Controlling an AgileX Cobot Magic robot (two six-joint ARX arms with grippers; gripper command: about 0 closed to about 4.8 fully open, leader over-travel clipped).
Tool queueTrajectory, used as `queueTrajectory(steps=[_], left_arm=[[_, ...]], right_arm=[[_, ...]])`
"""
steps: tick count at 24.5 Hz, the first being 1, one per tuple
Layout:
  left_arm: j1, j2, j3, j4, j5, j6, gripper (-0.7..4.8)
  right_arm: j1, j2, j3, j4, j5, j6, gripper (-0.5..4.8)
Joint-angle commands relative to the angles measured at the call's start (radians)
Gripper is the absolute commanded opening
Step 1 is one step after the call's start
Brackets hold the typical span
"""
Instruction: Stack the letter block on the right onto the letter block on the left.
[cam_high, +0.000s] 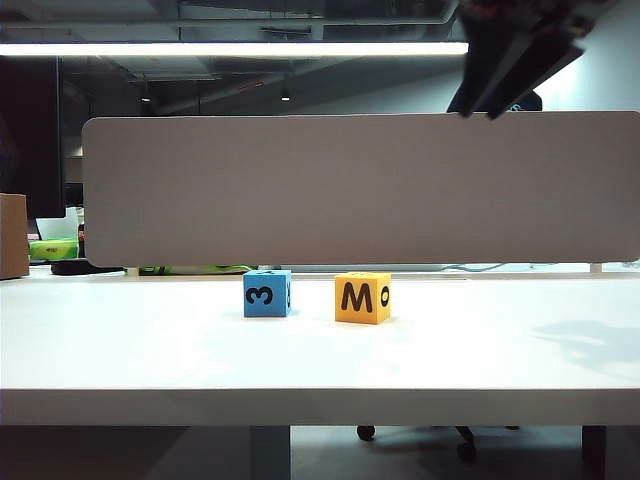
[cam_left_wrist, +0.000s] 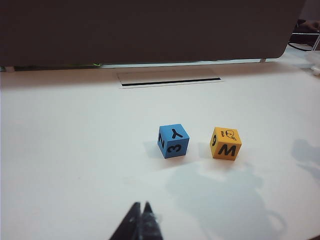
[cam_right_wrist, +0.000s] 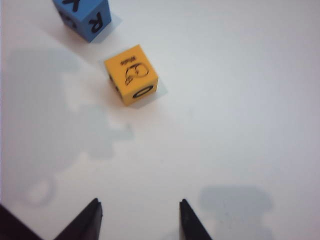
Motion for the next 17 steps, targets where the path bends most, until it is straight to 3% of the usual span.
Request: queueTrajectory(steps=[1, 9, 15, 16, 17], left_arm=[[-0.002, 0.001, 0.004, 0.012, -0.014, 0.005, -0.05], [-0.002, 0.025, -0.050, 0.063, -0.052, 0.004, -0.05], [-0.002, 0.042, -0.129, 0.219, -0.047, -0.006, -0.05], [-0.002, 0.042, -0.145, 0.237, -0.049, -0.006, -0.05], [-0.002, 0.042, -0.150, 0.239, -0.052, -0.005, -0.05]], right_arm=[[-0.003, 0.095, 0.075, 0.003, 0.000, -0.004, 2.22], [-0.008, 0.241, 0.135, 0.035, 0.000, -0.003, 3.09], [-0.007, 0.295, 0.135, 0.095, -0.001, -0.004, 3.50], [-0.007, 0.312, 0.135, 0.118, -0.003, -0.003, 4.11], [-0.007, 0.323, 0.135, 0.132, -0.013, -0.004, 4.33]])
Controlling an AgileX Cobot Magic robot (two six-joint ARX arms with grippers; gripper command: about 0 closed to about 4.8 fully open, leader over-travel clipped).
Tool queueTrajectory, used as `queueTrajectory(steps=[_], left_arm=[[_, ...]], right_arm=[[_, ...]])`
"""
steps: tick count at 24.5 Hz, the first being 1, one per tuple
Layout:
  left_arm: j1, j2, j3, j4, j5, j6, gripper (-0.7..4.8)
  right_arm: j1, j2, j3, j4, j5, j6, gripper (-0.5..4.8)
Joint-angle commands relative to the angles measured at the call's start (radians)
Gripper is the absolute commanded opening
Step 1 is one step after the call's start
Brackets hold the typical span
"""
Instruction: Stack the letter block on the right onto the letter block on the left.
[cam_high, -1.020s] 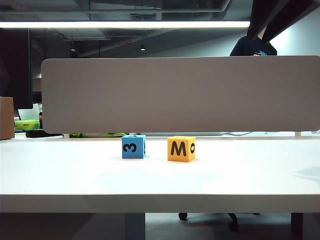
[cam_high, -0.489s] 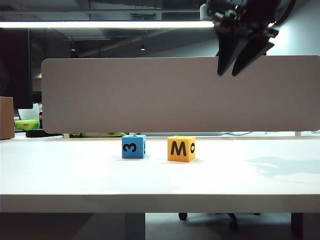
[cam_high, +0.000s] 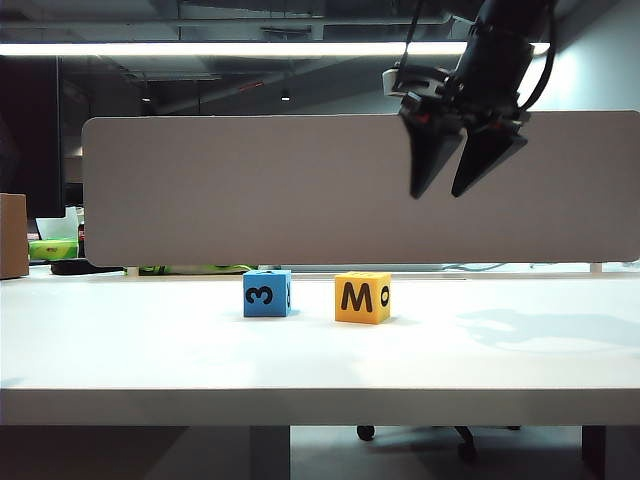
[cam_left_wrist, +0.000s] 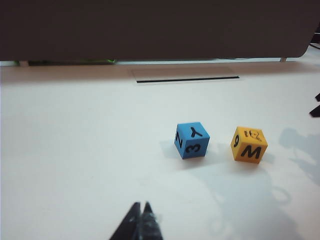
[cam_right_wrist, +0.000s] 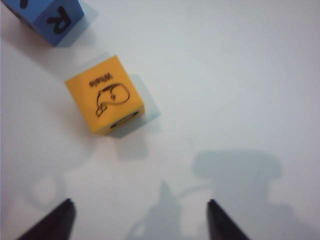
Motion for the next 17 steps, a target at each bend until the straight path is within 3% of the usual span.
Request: queueTrajectory(steps=[1, 10, 13, 17], left_arm=[[-0.002, -0.001, -0.013, 0.039, -0.002, 0.002, -0.05], [-0.002, -0.002, -0.015, -0.012, 0.000, 0.002, -0.05], [-0.002, -0.002, -0.015, -0.012, 0.000, 0.002, -0.05], [-0.002, -0.002, -0.015, -0.012, -0.001, 0.002, -0.05]], right_arm=[[0.001, 0.028, 0.003, 0.061, -0.024, -0.001, 4.32], [0.021, 0.140, 0.003, 0.203, -0.145, 0.023, 4.33], [0.024, 0.204, 0.003, 0.262, -0.236, 0.013, 4.74], [0.024, 0.230, 0.003, 0.291, -0.245, -0.045, 4.79]])
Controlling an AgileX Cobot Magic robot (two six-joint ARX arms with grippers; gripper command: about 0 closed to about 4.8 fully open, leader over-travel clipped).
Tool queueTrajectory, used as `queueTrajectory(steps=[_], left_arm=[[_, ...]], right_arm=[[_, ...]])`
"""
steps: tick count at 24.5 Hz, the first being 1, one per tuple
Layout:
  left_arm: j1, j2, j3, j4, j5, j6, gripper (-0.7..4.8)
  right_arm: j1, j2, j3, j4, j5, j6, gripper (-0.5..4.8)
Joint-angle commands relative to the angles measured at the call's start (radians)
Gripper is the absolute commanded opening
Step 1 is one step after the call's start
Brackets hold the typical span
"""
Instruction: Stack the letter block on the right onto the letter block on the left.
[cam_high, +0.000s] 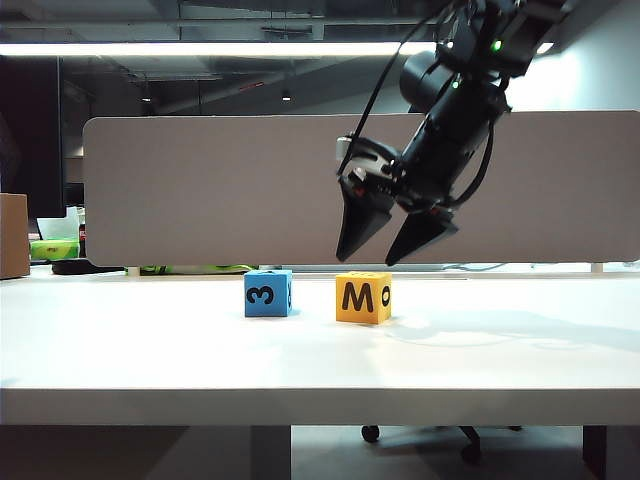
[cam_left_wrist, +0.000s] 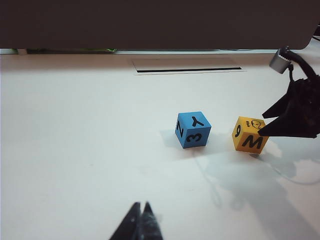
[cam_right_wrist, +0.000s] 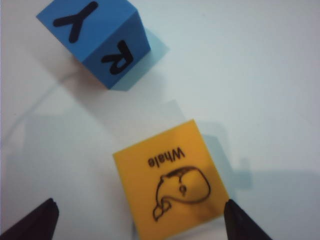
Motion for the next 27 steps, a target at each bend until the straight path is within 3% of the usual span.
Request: queueTrajectory(steps=[1, 9, 20, 21, 24, 27], left_arm=[[-0.002, 0.000, 0.001, 0.011, 0.000, 0.001, -0.05], [-0.002, 0.000, 0.001, 0.011, 0.000, 0.001, -0.05], [-0.002, 0.000, 0.001, 0.011, 0.000, 0.001, -0.05], [-0.002, 0.000, 0.001, 0.011, 0.000, 0.001, -0.05], [-0.002, 0.000, 0.001, 0.011, 0.000, 0.001, -0.05], [-0.002, 0.000, 0.001, 0.011, 0.000, 0.001, -0.05]], right_arm=[[0.000, 0.006, 0.004, 0.039, -0.009, -0.076, 4.79], [0.000, 0.021, 0.003, 0.058, 0.018, -0.192, 4.79], [0.000, 0.072, 0.003, 0.077, 0.016, -0.193, 4.79], [0.000, 0.074, 0.003, 0.088, 0.024, -0.192, 4.68], [0.000, 0.074, 0.004, 0.109, 0.027, -0.192, 3.64], [0.000, 0.074, 0.004, 0.111, 0.027, -0.192, 3.28]])
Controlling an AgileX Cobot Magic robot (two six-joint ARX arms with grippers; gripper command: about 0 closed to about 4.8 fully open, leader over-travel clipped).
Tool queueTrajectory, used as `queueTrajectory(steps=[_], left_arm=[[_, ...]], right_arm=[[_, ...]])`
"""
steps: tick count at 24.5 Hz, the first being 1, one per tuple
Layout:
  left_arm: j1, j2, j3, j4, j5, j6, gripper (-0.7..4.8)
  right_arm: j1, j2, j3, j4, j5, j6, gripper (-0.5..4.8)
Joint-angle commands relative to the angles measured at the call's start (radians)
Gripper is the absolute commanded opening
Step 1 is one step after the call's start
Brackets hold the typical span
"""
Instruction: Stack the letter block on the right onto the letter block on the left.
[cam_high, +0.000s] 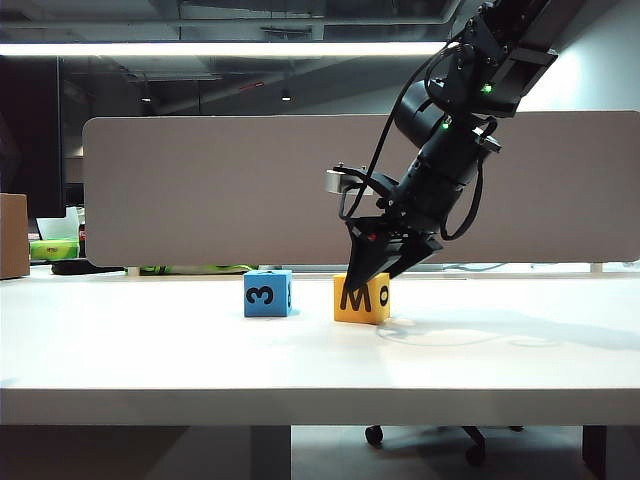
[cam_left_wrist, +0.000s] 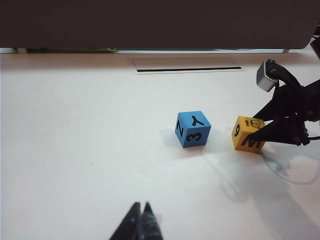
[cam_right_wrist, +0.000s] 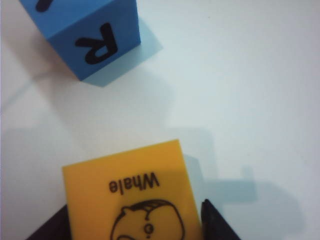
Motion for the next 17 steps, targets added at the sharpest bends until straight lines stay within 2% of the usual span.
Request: queueTrajectory(steps=[1, 7, 11, 14, 17], left_arm=[[-0.002, 0.000, 0.001, 0.013, 0.000, 0.001, -0.05], [-0.002, 0.000, 0.001, 0.013, 0.000, 0.001, -0.05], [-0.002, 0.000, 0.001, 0.013, 0.000, 0.001, -0.05], [-0.002, 0.000, 0.001, 0.013, 0.000, 0.001, -0.05], [-0.002, 0.000, 0.001, 0.013, 0.000, 0.001, -0.05]], right_arm=[[0.000, -0.005, 0.004, 0.014, 0.000, 0.000, 3.10], [0.001, -0.006, 0.027, 0.010, 0.000, 0.005, 2.96], [0.006, -0.006, 0.180, -0.069, -0.001, 0.057, 2.96], [0.021, -0.006, 0.282, -0.092, -0.006, 0.119, 2.96], [0.055, -0.005, 0.348, -0.090, 0.005, 0.130, 2.96]])
